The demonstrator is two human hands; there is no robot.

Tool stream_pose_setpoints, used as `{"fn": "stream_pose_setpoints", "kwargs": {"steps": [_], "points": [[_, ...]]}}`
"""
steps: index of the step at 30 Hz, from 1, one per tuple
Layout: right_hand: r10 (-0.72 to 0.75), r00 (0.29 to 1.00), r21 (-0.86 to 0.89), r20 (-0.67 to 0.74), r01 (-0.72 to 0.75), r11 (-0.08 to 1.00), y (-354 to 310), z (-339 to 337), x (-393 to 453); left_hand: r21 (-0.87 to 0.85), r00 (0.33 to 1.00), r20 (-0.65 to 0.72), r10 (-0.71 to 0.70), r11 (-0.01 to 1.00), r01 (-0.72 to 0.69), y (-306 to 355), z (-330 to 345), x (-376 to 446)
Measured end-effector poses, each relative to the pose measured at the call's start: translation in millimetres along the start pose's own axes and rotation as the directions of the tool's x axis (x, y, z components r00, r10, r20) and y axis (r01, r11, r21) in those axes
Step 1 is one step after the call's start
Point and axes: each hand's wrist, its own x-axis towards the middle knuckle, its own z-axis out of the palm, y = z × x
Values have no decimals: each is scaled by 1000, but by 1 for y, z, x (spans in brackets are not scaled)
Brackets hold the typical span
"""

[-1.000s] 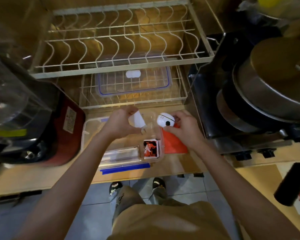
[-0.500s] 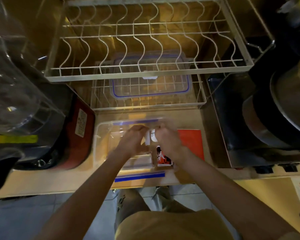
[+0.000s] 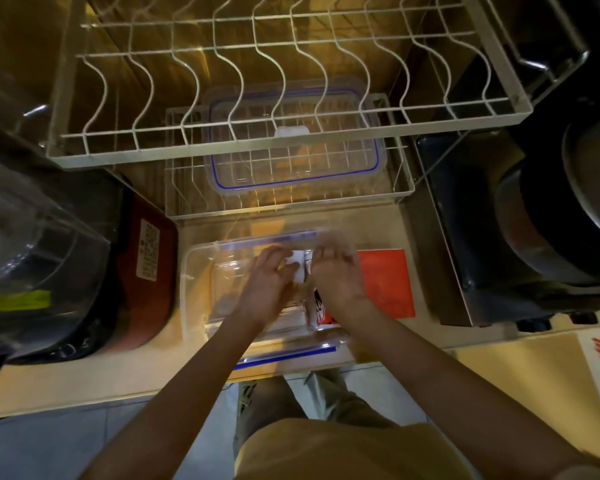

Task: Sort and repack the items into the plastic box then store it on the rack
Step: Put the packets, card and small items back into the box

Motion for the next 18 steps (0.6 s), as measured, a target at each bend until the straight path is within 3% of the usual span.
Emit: {"fn": "stream_pose_setpoints", "kwargs": {"steps": [6,9,15,18], "points": [[13,999,135,-30,-9,991,1,9,-5,-164,985,-11,-175,972,170,8,7,0],[11,999,137,-50,-5,991,0,19,-7,-259,982,-22,-190,949,178,10,9,-1],[22,994,181,-107,-2,984,2,32,-9,-188,992,-30,-124,975,117,14,10,-2],[24,991,200,-130,3,980,1,37,-9,-193,980,2,-201,961,197,18,9,-1]]}}
